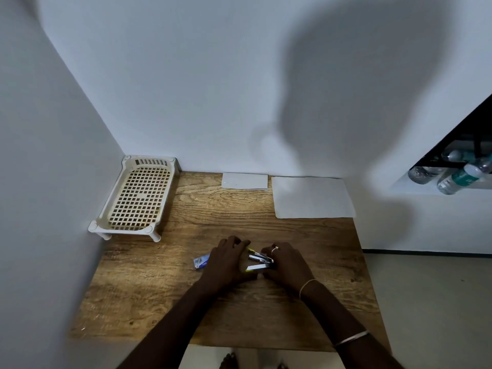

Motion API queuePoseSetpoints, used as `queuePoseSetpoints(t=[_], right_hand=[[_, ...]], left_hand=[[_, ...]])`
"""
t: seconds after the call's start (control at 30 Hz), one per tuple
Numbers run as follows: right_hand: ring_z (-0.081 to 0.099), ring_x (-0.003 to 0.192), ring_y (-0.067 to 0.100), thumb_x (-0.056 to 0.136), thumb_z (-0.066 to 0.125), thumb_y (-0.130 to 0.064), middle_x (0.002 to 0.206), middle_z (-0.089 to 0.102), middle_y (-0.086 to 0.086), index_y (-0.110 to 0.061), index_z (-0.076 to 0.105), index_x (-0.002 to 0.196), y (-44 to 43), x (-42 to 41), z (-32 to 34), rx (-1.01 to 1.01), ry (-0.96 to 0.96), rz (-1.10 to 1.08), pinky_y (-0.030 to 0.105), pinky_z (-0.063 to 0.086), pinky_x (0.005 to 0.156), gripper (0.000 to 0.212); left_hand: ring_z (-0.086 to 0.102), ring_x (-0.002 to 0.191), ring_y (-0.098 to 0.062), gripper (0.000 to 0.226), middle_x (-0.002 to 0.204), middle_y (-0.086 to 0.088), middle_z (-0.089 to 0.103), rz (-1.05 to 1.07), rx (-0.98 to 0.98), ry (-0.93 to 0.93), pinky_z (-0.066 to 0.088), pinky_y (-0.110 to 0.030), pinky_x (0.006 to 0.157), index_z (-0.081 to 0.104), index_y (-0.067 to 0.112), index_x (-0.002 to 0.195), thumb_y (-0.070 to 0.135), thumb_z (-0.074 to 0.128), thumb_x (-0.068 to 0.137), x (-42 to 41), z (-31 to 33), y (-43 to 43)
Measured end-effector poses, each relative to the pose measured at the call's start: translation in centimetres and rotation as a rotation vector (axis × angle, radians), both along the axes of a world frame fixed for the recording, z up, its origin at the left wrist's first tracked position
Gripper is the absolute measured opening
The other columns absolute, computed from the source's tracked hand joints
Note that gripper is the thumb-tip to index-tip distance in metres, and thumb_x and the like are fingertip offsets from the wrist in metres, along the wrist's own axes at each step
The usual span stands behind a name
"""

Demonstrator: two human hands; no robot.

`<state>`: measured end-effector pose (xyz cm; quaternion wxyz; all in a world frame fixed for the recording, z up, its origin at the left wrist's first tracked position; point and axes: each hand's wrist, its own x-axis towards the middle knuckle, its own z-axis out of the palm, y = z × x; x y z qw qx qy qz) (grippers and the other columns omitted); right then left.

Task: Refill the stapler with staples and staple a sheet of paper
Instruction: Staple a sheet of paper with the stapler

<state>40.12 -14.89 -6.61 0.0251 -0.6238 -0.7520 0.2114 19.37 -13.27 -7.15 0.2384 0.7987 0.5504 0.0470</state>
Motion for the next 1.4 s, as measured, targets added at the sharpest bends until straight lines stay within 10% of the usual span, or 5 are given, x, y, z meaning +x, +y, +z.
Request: queuePoseSetpoints(t=[0.13, 0.47, 0.87, 1.4], right_hand=[[0.056, 0.123, 0.018, 0.085, 0.069, -0.050, 0.130, 0.063, 0.000, -0.027, 0.065, 0.130, 1.2, 0.3, 0.6, 0.044, 0.145, -0.090, 0.030, 0.045, 0.098, 0.051], [0.045, 0.139, 0.021, 0.083, 0.076, -0.038, 0.150, 0.051, 0.003, -0.021, 0.054, 0.141, 11.4, -1.5, 1.4, 0.014, 0.085, -0.151, 0.036, 0.039, 0.115, 0.064], [0.026, 0.151, 0.021, 0.098, 0.051, -0.042, 0.164, 0.029, 0.003, -0.019, 0.041, 0.150, 19.2, -3.8, -3.2, 0.139, -0.085, -0.061, 0.042, 0.027, 0.118, 0.058], [0.035, 0.146, 0.023, 0.094, 0.057, -0.025, 0.160, 0.039, 0.002, -0.021, 0.050, 0.144, 9.2, -3.1, -3.0, 0.141, -0.098, 0.055, 0.044, 0.031, 0.115, 0.051]], left_hand=[[0.047, 0.130, -0.022, 0.097, 0.144, 0.000, 0.050, 0.071, 0.035, -0.096, 0.045, -0.043, 0.104, 0.050, 0.024, 0.146, 0.088, 0.046, 0.072, -0.2, 1.7, 0.7], [0.038, 0.142, -0.028, 0.062, 0.156, -0.008, 0.043, 0.102, 0.066, -0.023, 0.038, -0.041, 0.114, 0.044, 0.014, 0.150, 0.030, 0.065, 0.093, -0.8, 2.1, 9.1], [0.007, 0.156, -0.032, 0.067, 0.171, -0.011, 0.003, 0.050, 0.105, 0.219, 0.019, -0.061, 0.119, 0.017, 0.011, 0.159, 0.037, 0.043, 0.103, 1.3, -3.2, 17.5], [0.019, 0.152, -0.034, 0.065, 0.170, -0.012, 0.011, 0.043, 0.020, 0.329, 0.023, -0.059, 0.117, 0.026, 0.014, 0.157, 0.039, 0.046, 0.100, 1.3, -1.8, 6.4]])
